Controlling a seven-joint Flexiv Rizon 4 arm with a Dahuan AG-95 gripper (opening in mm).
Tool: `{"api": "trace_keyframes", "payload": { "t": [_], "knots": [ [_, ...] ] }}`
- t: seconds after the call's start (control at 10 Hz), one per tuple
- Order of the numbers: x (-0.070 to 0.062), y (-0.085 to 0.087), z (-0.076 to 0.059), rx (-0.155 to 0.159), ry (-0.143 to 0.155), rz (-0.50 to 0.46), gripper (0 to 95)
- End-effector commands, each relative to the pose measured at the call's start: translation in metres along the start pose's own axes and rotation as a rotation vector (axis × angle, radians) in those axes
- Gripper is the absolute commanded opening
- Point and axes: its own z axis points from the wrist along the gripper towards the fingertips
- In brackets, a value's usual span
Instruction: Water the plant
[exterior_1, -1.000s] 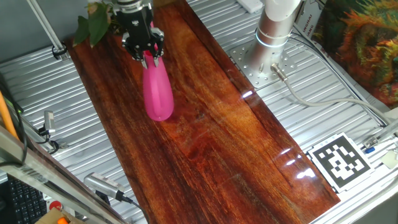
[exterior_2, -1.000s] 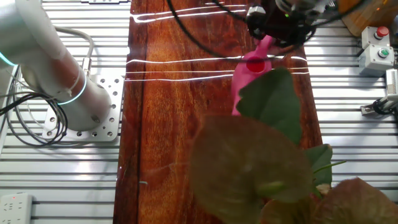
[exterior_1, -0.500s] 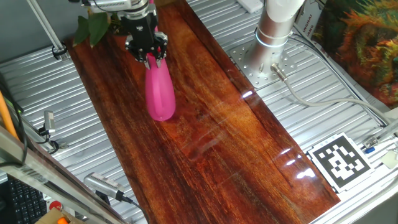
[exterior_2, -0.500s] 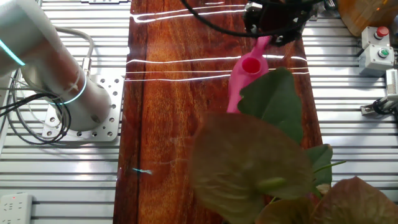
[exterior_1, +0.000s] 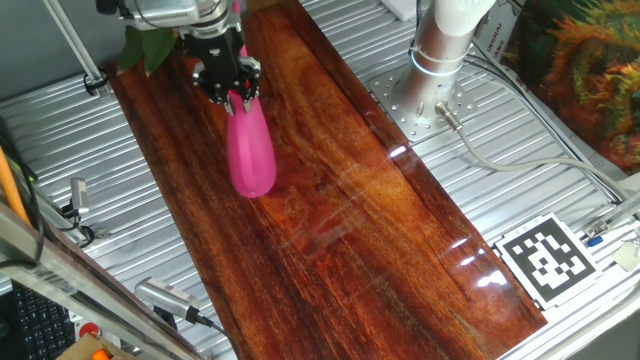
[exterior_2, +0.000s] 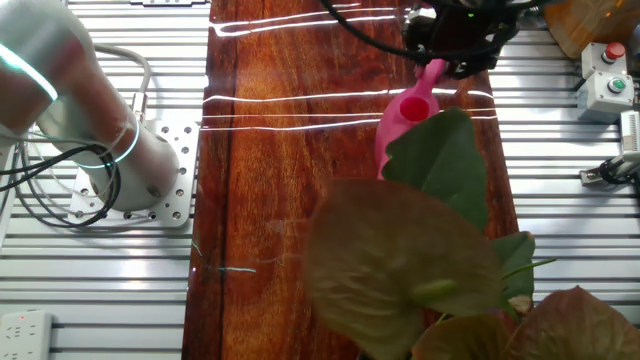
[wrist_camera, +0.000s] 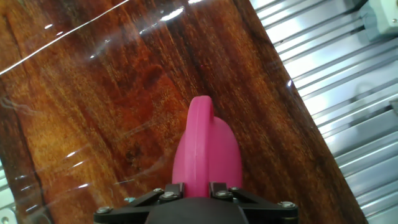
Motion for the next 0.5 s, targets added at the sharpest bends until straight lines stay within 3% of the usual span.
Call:
{"api": "trace_keyframes", "payload": {
  "t": [0.1,0.5],
  "knots": [
    [-0.0002,-0.0003,-0.0008,-0.003,0.009,0.004,0.0],
    [0.001,-0.0015,0.0072,-0.002,0.02,0.008,0.0]
  ]
}}
